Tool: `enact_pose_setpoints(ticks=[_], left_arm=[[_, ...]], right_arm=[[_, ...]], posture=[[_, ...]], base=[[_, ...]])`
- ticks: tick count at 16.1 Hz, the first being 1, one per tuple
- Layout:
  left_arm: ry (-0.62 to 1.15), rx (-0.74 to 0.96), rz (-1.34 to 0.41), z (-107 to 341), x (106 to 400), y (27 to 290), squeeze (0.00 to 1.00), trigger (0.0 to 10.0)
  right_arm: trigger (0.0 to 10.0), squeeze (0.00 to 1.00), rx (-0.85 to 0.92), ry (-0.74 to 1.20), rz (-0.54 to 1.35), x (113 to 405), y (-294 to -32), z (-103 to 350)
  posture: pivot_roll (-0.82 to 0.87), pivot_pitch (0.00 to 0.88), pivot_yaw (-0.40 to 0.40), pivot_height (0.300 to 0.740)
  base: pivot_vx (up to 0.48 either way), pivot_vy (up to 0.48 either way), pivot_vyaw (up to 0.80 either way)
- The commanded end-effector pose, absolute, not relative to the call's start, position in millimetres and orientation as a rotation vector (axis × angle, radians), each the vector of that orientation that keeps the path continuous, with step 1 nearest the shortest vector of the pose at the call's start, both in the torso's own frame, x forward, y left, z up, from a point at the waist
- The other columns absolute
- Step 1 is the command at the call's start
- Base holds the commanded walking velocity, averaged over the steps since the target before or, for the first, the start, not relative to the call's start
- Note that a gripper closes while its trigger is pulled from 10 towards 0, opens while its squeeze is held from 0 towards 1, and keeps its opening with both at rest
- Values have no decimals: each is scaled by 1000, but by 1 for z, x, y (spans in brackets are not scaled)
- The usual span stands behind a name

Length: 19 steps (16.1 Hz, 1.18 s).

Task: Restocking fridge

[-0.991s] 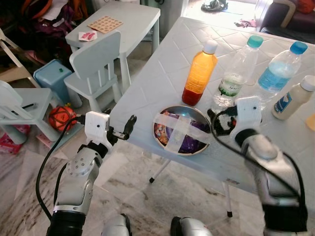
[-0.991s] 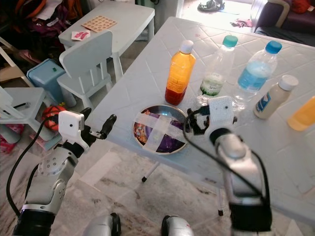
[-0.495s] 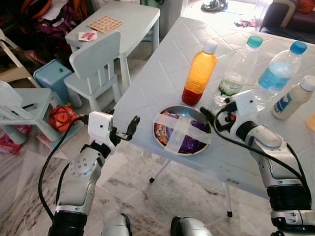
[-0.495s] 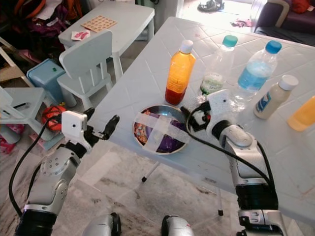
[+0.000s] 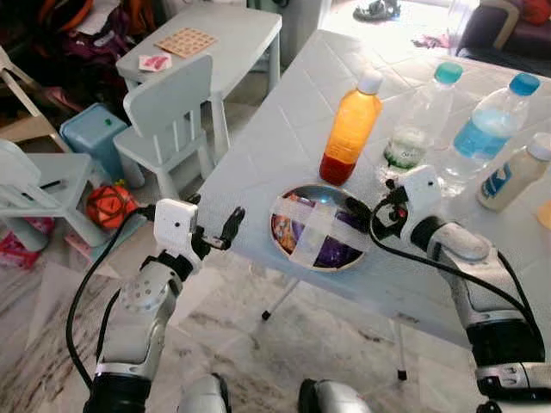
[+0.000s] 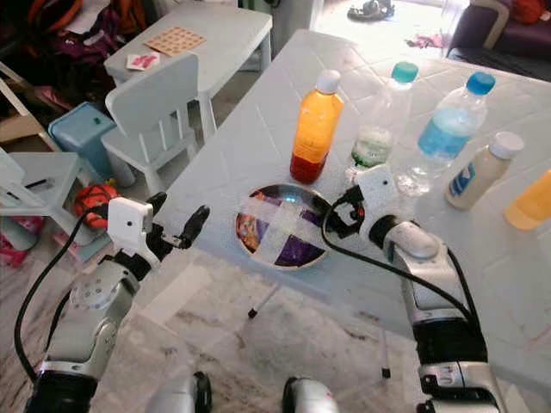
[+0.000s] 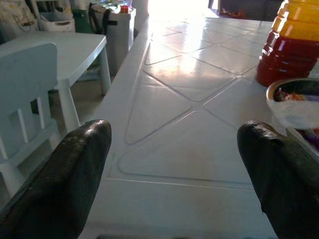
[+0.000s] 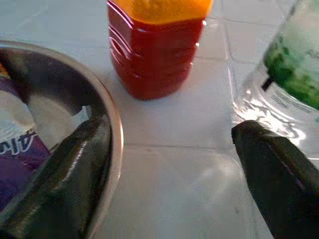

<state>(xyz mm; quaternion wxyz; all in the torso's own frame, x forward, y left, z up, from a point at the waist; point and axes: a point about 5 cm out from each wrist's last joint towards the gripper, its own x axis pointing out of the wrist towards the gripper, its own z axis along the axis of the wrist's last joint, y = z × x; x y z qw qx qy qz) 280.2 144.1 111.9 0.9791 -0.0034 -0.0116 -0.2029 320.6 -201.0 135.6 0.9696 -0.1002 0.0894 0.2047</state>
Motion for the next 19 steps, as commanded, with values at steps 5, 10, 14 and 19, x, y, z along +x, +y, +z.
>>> enact_pose_setpoints(ticks=[5,10,14,19], left_arm=[[-30,8,-428,115,278,141,0,10000],[-35,9,-432,116,278,142,0,10000],[-44,7,-438,118,279,140,0,10000],[-52,9,-433,118,280,141,0,10000]], right_arm=[[0,0,-177,234,365,320,-205,126],[0,0,-46,269,325,312,-196,125],[0,0,80,266,269,303,-177,134],[0,0,253,304,102,281,-168,133]], posture=[[20,146,-7,740],[14,142,-7,740],[10,141,-6,740],[7,136,-11,740]], base=[[0,0,0],[0,0,0],[0,0,0],[0,0,0]])
